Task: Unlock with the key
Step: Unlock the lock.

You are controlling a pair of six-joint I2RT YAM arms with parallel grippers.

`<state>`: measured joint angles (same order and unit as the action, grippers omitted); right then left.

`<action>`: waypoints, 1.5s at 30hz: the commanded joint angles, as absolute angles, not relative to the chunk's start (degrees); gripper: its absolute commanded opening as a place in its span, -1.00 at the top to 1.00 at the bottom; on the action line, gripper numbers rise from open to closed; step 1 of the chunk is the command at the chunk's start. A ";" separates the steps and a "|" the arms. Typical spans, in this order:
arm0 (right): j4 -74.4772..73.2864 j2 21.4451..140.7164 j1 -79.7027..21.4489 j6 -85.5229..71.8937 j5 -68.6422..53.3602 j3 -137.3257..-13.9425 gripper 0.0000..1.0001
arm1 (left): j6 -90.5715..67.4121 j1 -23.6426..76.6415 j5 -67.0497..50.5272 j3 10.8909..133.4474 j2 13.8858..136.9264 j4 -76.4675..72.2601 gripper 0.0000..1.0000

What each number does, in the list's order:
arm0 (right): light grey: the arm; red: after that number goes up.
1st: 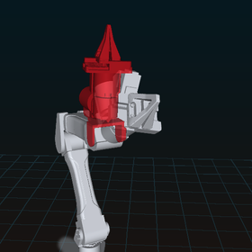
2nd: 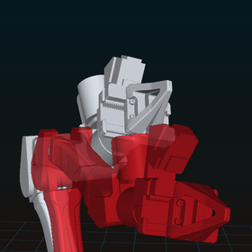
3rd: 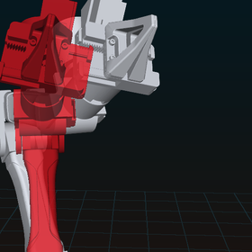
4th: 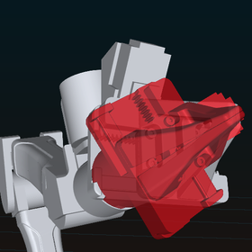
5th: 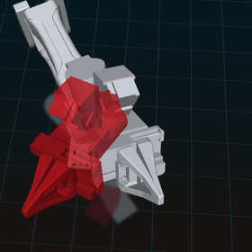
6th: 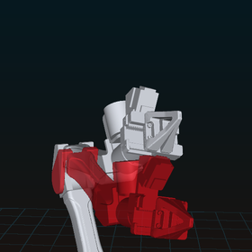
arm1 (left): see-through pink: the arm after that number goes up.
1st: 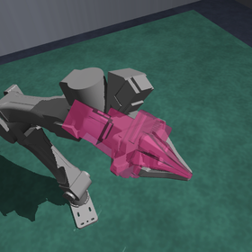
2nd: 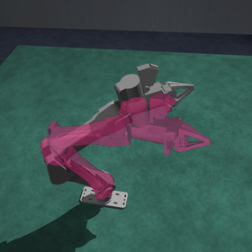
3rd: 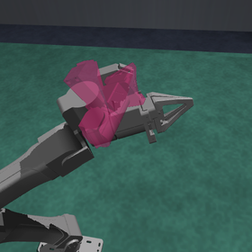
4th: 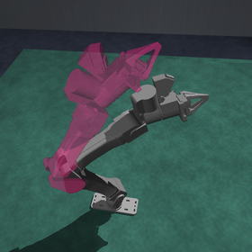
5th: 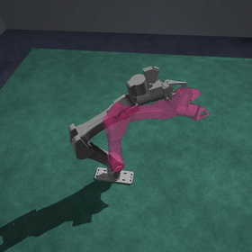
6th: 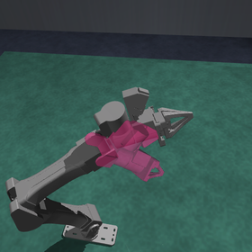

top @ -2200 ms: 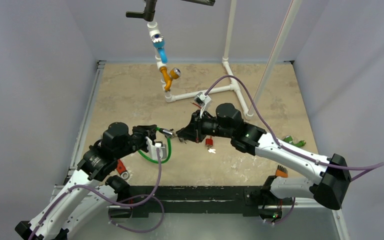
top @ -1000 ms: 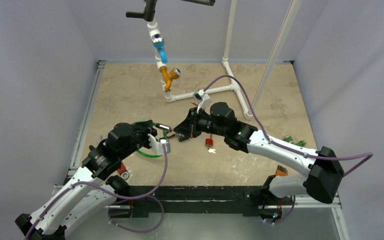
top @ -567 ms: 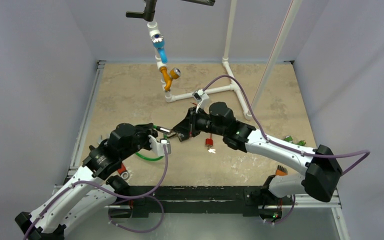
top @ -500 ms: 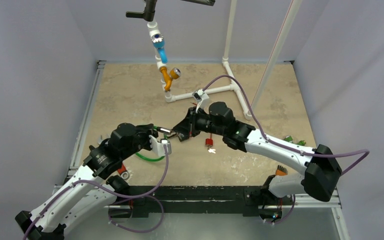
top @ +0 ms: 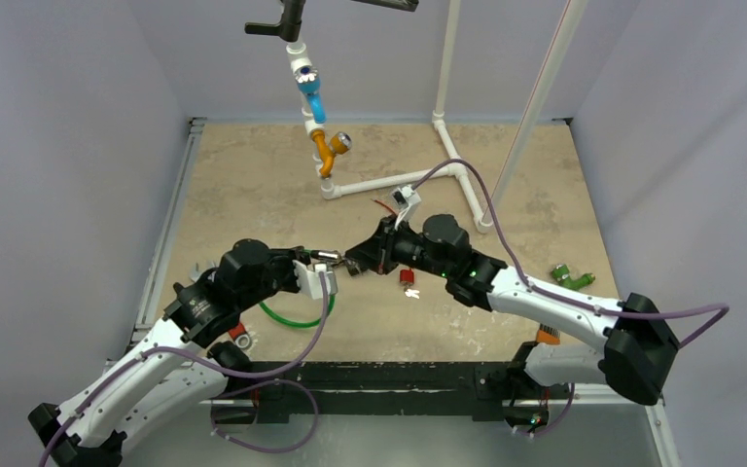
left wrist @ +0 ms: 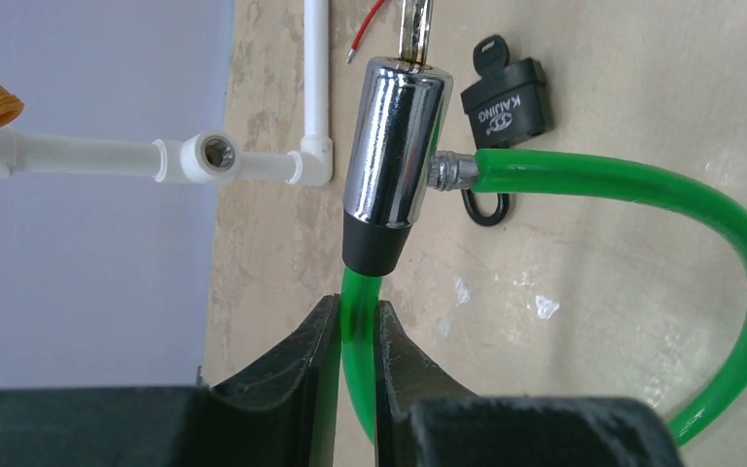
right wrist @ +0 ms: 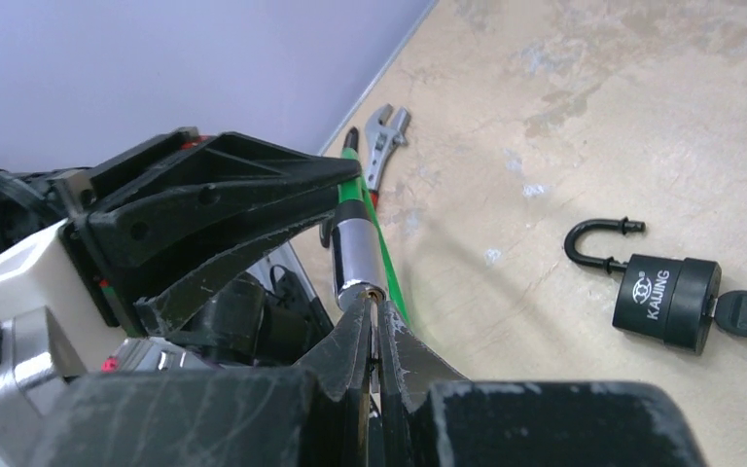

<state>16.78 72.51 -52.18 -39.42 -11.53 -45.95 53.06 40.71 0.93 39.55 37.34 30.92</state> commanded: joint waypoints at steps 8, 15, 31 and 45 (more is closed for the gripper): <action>28.14 63.13 -52.82 -36.68 -6.43 -40.15 1.00 | 40.26 41.13 -7.89 44.65 37.11 24.18 1.00; 22.37 59.67 -53.00 -31.81 -6.16 -43.04 1.00 | 43.39 41.29 -9.59 45.06 37.59 25.94 1.00; 6.80 59.57 -52.97 -25.24 -13.85 -49.00 1.00 | 47.71 41.22 -13.95 44.95 37.04 25.21 1.00; 6.30 57.72 -52.91 -26.65 -14.01 -48.80 1.00 | 48.95 41.26 -12.61 43.53 37.00 24.07 1.00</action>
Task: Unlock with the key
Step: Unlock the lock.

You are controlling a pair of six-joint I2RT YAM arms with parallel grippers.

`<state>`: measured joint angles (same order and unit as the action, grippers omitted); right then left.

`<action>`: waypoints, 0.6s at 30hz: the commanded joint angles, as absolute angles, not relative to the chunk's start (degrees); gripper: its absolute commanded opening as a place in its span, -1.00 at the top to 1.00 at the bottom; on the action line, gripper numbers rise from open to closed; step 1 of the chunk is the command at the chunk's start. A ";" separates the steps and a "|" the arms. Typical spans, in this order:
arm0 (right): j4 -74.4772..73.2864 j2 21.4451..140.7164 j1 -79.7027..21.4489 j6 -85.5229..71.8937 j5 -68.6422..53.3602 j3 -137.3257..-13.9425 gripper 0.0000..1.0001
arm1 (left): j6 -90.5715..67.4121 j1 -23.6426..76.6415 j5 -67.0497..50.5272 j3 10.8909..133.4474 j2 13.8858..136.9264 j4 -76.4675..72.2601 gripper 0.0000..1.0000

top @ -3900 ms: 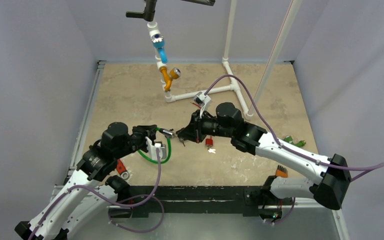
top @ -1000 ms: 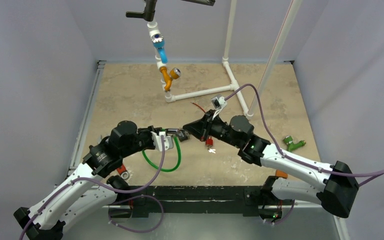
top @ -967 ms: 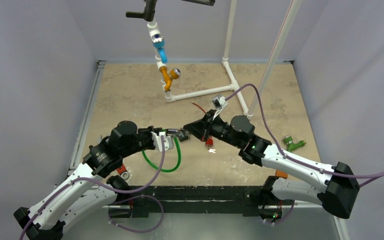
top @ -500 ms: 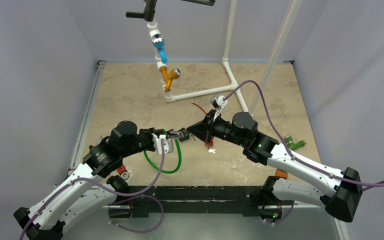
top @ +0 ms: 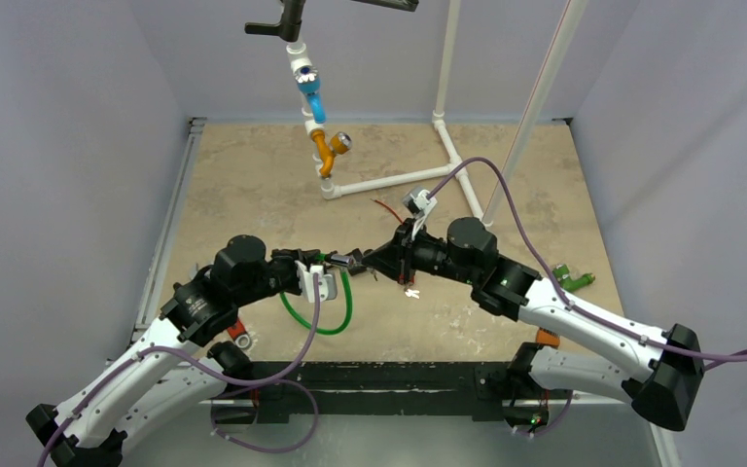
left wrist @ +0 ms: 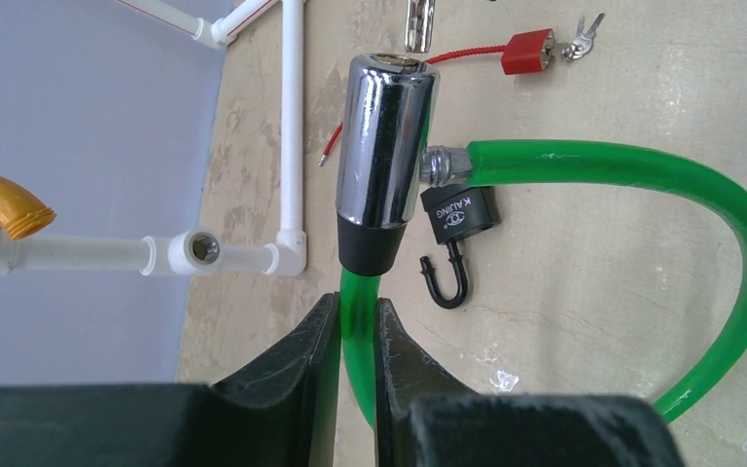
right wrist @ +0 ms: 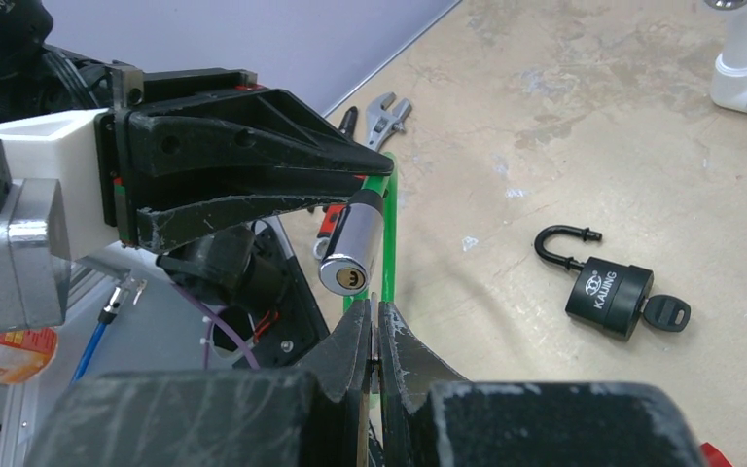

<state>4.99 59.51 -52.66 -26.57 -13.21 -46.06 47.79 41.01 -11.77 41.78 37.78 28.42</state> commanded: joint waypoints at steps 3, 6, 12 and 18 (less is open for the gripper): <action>6.77 57.68 -52.91 -27.11 -14.17 -48.98 1.00 | 49.13 41.22 -12.52 43.42 36.93 23.84 1.00; 7.59 57.64 -52.90 -27.47 -14.29 -48.96 1.00 | 49.05 41.22 -12.42 43.33 36.91 23.36 1.00; 9.07 58.86 -52.91 -28.41 -14.41 -49.18 1.00 | 49.13 41.22 -12.55 43.33 36.95 22.98 1.00; 10.02 58.91 -52.91 -28.66 -14.58 -49.39 1.00 | 49.44 41.24 -12.35 43.09 36.83 22.85 1.00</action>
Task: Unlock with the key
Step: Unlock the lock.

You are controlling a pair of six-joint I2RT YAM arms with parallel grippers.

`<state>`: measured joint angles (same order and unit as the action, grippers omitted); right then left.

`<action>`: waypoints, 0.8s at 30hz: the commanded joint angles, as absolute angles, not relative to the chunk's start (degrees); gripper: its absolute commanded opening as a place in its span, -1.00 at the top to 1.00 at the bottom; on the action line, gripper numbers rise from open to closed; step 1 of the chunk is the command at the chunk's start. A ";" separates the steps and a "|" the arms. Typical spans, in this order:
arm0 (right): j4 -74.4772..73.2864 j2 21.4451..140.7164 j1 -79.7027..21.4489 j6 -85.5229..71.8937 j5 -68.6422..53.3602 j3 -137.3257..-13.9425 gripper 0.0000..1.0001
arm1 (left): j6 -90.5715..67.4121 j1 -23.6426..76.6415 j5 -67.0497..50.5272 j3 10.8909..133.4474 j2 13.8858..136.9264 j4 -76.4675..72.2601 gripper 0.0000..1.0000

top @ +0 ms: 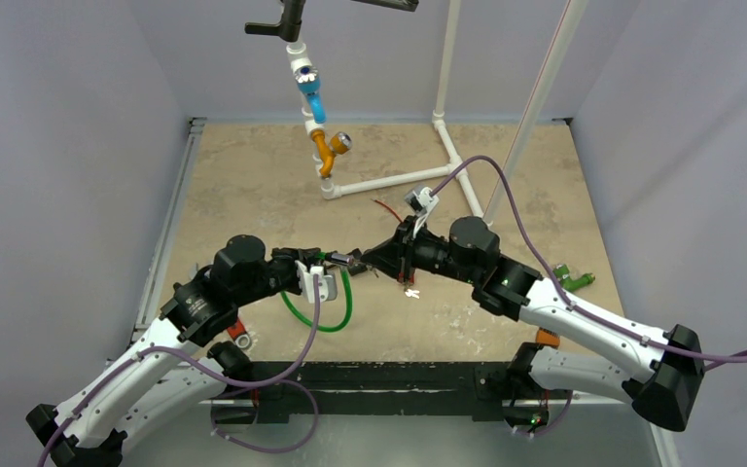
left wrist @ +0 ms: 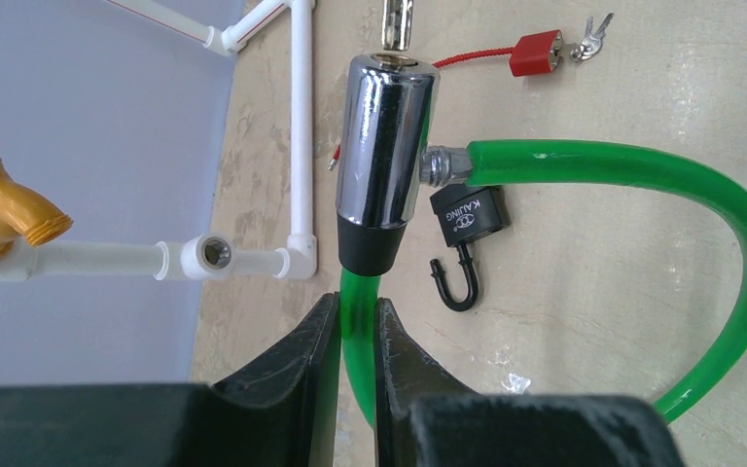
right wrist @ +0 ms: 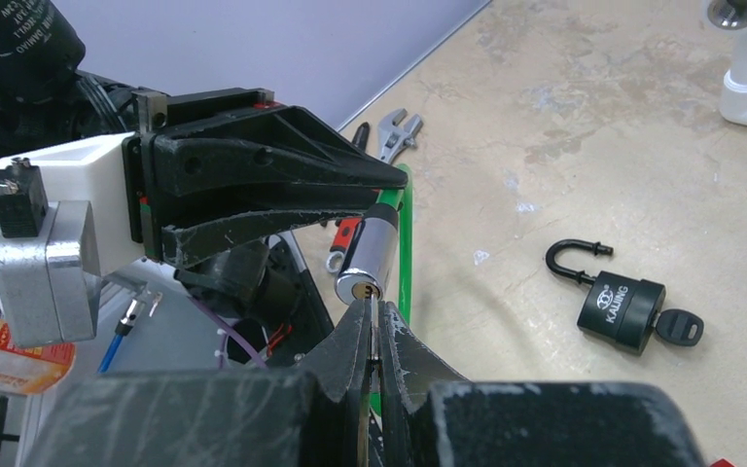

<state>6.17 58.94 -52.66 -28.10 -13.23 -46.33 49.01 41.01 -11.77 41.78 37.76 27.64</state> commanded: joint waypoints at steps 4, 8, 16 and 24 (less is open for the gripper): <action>9.98 58.93 -52.91 -28.65 -14.75 -49.35 1.00 | 49.39 41.22 -12.36 42.99 36.74 22.69 1.00; 10.10 59.79 -52.91 -28.83 -14.94 -49.25 1.00 | 49.48 41.22 -12.15 43.04 36.69 22.37 1.00; 10.46 60.47 -52.83 -29.06 -14.88 -48.71 1.00 | 49.57 41.24 -11.99 42.97 36.39 22.33 1.00; 9.84 61.31 -52.52 -29.32 -14.37 -48.80 1.00 | 49.57 41.22 -11.72 42.80 36.21 21.88 1.00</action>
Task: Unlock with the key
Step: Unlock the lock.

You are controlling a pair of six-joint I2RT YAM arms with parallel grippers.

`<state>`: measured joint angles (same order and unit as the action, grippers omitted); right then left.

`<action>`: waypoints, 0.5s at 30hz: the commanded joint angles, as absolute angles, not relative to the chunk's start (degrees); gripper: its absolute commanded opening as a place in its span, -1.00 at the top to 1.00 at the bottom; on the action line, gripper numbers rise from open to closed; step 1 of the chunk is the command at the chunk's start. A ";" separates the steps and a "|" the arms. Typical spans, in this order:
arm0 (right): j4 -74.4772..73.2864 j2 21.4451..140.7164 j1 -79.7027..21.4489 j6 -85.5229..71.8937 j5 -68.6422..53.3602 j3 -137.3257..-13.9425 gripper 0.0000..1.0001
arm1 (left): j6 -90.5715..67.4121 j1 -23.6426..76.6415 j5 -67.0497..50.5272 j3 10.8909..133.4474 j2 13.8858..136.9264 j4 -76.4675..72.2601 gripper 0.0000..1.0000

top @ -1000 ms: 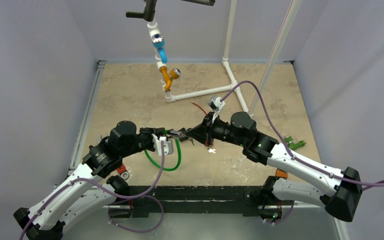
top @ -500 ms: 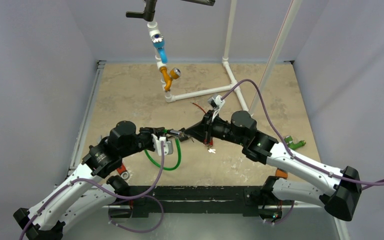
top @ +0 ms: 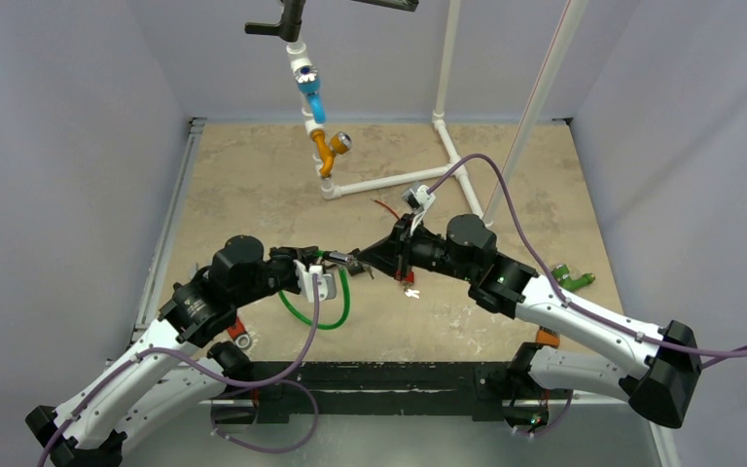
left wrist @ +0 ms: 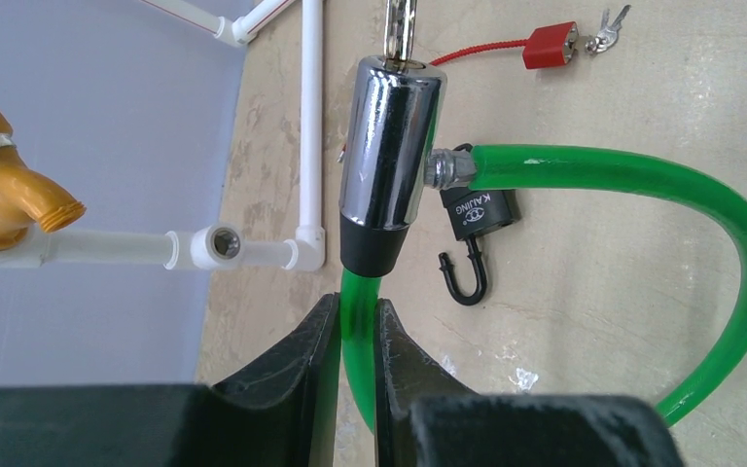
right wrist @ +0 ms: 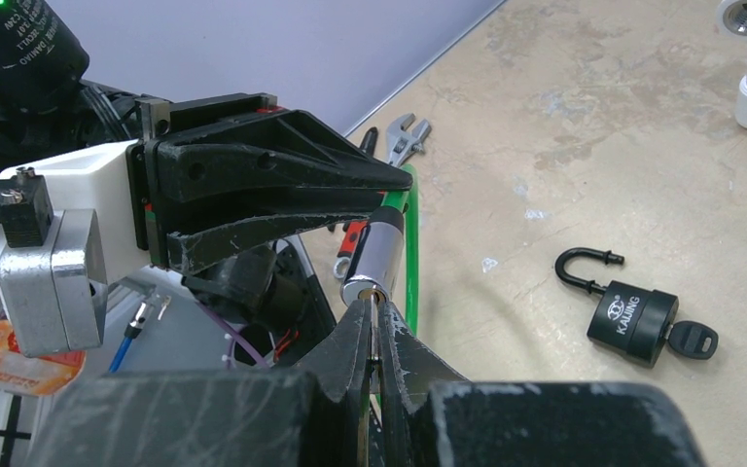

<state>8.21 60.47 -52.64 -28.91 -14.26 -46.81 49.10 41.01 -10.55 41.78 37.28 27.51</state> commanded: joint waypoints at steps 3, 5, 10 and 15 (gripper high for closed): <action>9.80 61.59 -52.39 -29.58 -14.46 -48.77 1.00 | 49.52 41.22 -11.66 43.00 36.21 21.84 1.00; 9.59 61.57 -52.31 -29.58 -14.37 -48.73 1.00 | 49.63 41.22 -11.60 42.98 36.25 21.71 1.00; 9.49 61.20 -51.99 -29.59 -14.16 -48.22 1.00 | 49.66 41.24 -11.60 43.03 36.30 21.71 1.00; 10.28 61.34 -51.56 -30.48 -13.96 -47.86 1.00 | 49.40 41.24 -11.62 43.17 36.56 21.21 1.00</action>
